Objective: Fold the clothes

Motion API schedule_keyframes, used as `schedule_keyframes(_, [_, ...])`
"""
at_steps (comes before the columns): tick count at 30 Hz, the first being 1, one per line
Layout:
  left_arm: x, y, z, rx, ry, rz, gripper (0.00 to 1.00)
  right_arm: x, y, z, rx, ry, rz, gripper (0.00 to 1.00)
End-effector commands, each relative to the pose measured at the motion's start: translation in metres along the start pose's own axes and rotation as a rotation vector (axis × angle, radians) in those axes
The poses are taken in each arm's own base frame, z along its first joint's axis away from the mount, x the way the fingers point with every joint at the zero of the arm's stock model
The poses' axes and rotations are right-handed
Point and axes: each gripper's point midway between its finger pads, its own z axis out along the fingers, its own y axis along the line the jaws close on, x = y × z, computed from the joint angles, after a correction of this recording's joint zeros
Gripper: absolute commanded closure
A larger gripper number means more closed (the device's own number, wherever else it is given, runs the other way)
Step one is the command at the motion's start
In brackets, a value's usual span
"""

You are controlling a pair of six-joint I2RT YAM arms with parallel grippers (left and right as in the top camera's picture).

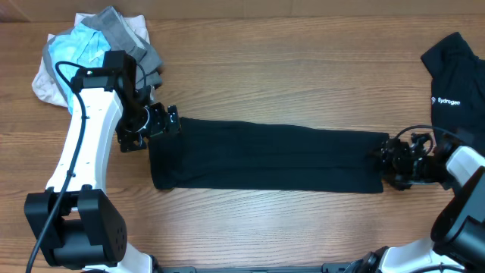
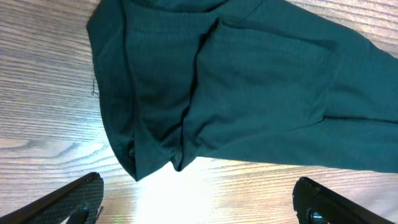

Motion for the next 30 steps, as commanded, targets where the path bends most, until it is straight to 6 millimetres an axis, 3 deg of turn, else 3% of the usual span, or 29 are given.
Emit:
schedule_keyframes(1, [0.003,-0.002,0.003,0.006,0.015,0.013,0.0,0.02,-0.019,0.018,0.061,0.073,0.026,0.34])
schedule_keyframes(8, [0.002,-0.004,0.005,0.009,0.012,0.016,0.0,0.015,-0.021,0.018,0.076,0.051,0.014,0.37])
schedule_keyframes(14, [0.001,-0.004,0.005,0.009,0.008,0.017,0.0,0.007,-0.024,0.018,0.091,0.022,-0.001,0.48])
schedule_keyframes(19, [0.001,-0.004,0.005,0.009,0.01,0.017,0.0,0.002,-0.025,0.018,0.101,0.003,-0.014,0.69])
schedule_keyframes(22, [0.001,-0.004,0.005,0.009,0.008,0.017,0.0,-0.002,-0.026,0.018,0.109,-0.014,-0.024,0.96])
schedule_keyframes(30, [0.001,-0.004,0.005,0.009,0.008,0.017,0.0,-0.013,-0.033,0.007,0.19,-0.07,0.068,0.96])
